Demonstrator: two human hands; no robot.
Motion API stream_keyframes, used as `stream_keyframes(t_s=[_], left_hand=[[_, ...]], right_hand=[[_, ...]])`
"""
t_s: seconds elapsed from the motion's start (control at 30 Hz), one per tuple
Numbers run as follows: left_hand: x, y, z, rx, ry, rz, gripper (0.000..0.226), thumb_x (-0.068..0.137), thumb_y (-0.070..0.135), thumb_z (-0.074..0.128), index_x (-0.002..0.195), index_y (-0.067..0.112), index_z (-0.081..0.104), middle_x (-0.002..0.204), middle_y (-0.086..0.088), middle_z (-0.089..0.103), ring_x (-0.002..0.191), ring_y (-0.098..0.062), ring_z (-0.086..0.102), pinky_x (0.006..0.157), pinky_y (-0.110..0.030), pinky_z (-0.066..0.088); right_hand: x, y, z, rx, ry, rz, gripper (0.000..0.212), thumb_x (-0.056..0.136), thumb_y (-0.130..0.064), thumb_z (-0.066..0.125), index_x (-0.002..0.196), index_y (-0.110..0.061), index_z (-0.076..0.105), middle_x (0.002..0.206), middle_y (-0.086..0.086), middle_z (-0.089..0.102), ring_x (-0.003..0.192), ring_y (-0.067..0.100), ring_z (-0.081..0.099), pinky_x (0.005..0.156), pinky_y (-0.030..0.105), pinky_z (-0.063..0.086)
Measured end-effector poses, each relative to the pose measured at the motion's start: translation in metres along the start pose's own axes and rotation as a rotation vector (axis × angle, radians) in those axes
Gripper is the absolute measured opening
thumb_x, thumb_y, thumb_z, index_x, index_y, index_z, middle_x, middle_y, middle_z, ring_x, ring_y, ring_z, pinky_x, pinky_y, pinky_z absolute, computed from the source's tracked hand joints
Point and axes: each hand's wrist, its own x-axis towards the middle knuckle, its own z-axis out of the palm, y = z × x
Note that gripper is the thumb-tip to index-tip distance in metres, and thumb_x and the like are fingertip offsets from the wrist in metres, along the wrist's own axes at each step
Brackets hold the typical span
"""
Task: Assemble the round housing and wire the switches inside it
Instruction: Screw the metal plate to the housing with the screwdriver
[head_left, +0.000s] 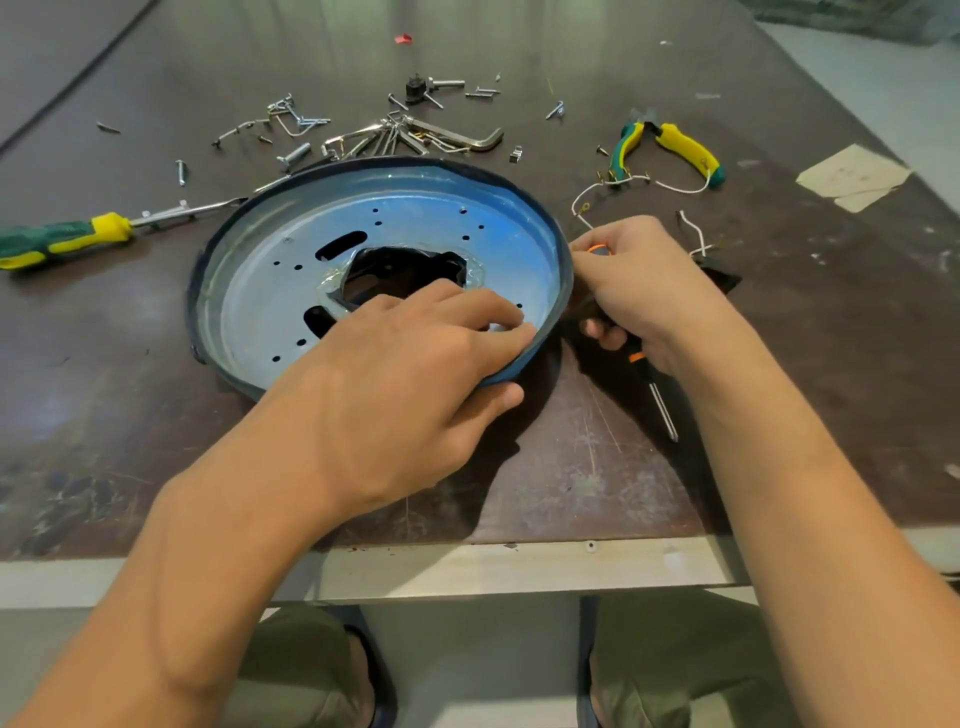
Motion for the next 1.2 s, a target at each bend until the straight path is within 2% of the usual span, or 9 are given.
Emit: stream_keyframes(t_s=[0.1,0.2,0.37,0.5,0.7,0.77,0.9,1.0,1.2], left_hand=[[0.0,-0.003,-0.002,-0.073,0.047,-0.001,0.039,0.097,0.041,0.043,0.12,0.021,0.066,0.135,0.009,0.054,0.113,-0.017,0.054,0.084,-0.051,0.052],[0.0,-0.003,-0.002,-0.108,0.049,-0.002,0.043,0.093,0.043,0.043,0.124,0.023,0.064,0.134,0.013,0.054,0.115,-0.016,0.054,0.085,-0.05,0.051],[-0.001,-0.005,-0.003,-0.144,0.068,-0.004,0.043,0.093,0.04,0.045,0.127,0.019,0.062,0.13,0.007,0.056,0.116,-0.021,0.056,0.085,-0.051,0.05],[0.0,-0.001,-0.002,-0.077,0.061,0.018,0.049,0.093,0.037,0.046,0.138,0.02,0.052,0.12,0.007,0.059,0.103,-0.022,0.056,0.077,-0.05,0.051],[-0.001,0.0,0.0,-0.118,0.099,0.053,0.058,0.09,0.032,0.052,0.145,0.028,0.034,0.109,0.008,0.061,0.095,-0.024,0.057,0.071,-0.05,0.052],[-0.001,0.001,0.003,-0.136,0.099,0.042,0.06,0.088,0.032,0.053,0.144,0.029,0.032,0.112,0.007,0.064,0.099,-0.025,0.059,0.072,-0.049,0.054],[-0.002,0.0,0.004,-0.157,0.1,0.005,0.055,0.091,0.036,0.052,0.142,0.026,0.035,0.118,0.006,0.064,0.106,-0.021,0.061,0.075,-0.049,0.055],[-0.002,0.002,0.003,-0.092,0.101,0.036,0.047,0.09,0.033,0.055,0.136,0.026,0.046,0.109,0.009,0.064,0.098,-0.018,0.06,0.067,-0.047,0.055],[-0.001,0.006,0.001,-0.062,0.068,-0.004,0.052,0.086,0.033,0.058,0.137,0.025,0.051,0.111,0.009,0.065,0.102,-0.018,0.059,0.07,-0.043,0.056]], right_hand=[[0.0,0.0,0.0,-0.037,0.013,-0.033,0.013,0.098,-0.021,0.056,0.097,-0.018,0.068,0.072,0.014,0.064,0.036,0.012,0.049,0.036,0.021,0.035],[-0.001,-0.001,0.0,-0.063,0.019,-0.043,0.014,0.099,-0.022,0.055,0.096,-0.019,0.068,0.069,0.013,0.065,0.039,0.014,0.05,0.037,0.024,0.037],[-0.004,-0.003,-0.002,-0.062,-0.004,-0.04,0.012,0.101,-0.021,0.055,0.103,-0.017,0.066,0.067,0.007,0.062,0.036,0.007,0.05,0.034,0.02,0.037],[-0.004,-0.004,-0.002,-0.077,-0.01,-0.043,0.014,0.102,-0.021,0.053,0.106,-0.016,0.065,0.068,0.007,0.062,0.036,0.006,0.05,0.034,0.02,0.037],[-0.003,-0.003,-0.002,-0.072,-0.009,-0.053,0.013,0.102,-0.021,0.053,0.105,-0.015,0.065,0.062,0.002,0.062,0.035,0.007,0.049,0.034,0.019,0.036],[-0.003,-0.003,-0.002,-0.082,-0.012,-0.055,0.014,0.102,-0.022,0.053,0.106,-0.015,0.065,0.063,0.002,0.062,0.036,0.007,0.049,0.034,0.02,0.036],[-0.004,-0.004,-0.002,-0.087,-0.022,-0.045,0.015,0.102,-0.023,0.053,0.109,-0.017,0.065,0.067,0.004,0.066,0.037,0.008,0.05,0.035,0.02,0.037],[-0.004,-0.004,-0.002,-0.067,-0.017,-0.039,0.015,0.102,-0.023,0.052,0.108,-0.017,0.065,0.064,0.002,0.064,0.035,0.007,0.049,0.034,0.02,0.036],[-0.003,-0.004,-0.001,-0.072,0.004,-0.033,0.016,0.1,-0.02,0.051,0.105,-0.016,0.066,0.051,-0.004,0.061,0.034,0.009,0.048,0.034,0.019,0.035]])
